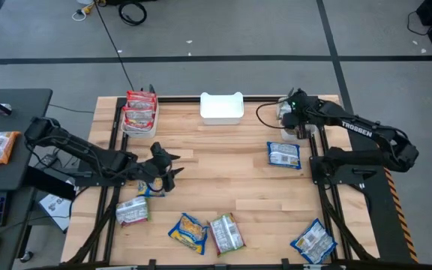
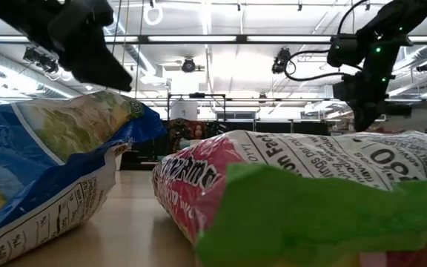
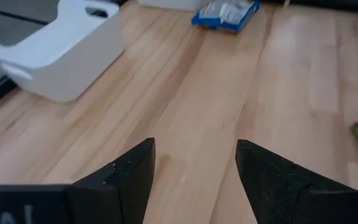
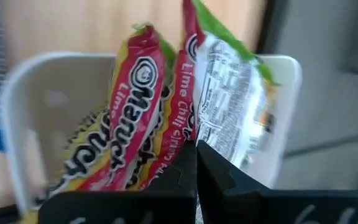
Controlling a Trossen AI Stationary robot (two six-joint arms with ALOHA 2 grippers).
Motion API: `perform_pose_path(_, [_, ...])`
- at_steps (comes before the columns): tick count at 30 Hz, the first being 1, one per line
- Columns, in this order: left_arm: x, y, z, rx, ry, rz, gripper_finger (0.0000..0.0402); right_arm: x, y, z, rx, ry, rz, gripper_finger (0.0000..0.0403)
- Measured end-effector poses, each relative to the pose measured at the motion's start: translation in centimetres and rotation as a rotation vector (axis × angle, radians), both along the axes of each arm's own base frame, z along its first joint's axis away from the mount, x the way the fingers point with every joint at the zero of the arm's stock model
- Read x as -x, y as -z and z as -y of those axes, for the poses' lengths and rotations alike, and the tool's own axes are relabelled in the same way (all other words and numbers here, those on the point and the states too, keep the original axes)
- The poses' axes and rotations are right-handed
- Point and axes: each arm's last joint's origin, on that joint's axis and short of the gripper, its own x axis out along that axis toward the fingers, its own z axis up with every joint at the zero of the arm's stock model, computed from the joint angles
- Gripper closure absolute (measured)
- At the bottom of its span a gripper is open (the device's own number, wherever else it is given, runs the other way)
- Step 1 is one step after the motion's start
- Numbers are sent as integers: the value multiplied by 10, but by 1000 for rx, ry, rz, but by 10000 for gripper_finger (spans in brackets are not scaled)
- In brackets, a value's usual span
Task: Sort Maruchan noodles
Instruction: Put the green noodle pack into the right white bin
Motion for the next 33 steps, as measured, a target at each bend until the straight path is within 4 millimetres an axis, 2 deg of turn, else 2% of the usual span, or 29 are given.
perform_pose_path(6, [0, 0, 1, -13, 27, -4, 175, -1, -8, -9, -234, -40, 140, 402])
perform_pose_path(12, [-2, -1, 1, -17, 44, 7, 175, -3, -25, -17, -441, -46, 274, 402])
perform_pose_path(17, [-2, -1, 1, -11, 40, 11, 175, -2, -36, -25, -643, -126, 402, 402])
perform_pose_path(22, [-2, -2, 1, -6, 44, 16, 175, 0, -28, -16, -659, -111, 346, 402])
perform_pose_path(29, [-2, -1, 2, 17, 82, 8, 175, -9, -5, 7, -653, -96, 213, 402])
perform_pose_path(33, [-2, -1, 3, 22, 95, 5, 175, -13, 2, 11, -695, -80, 190, 400])
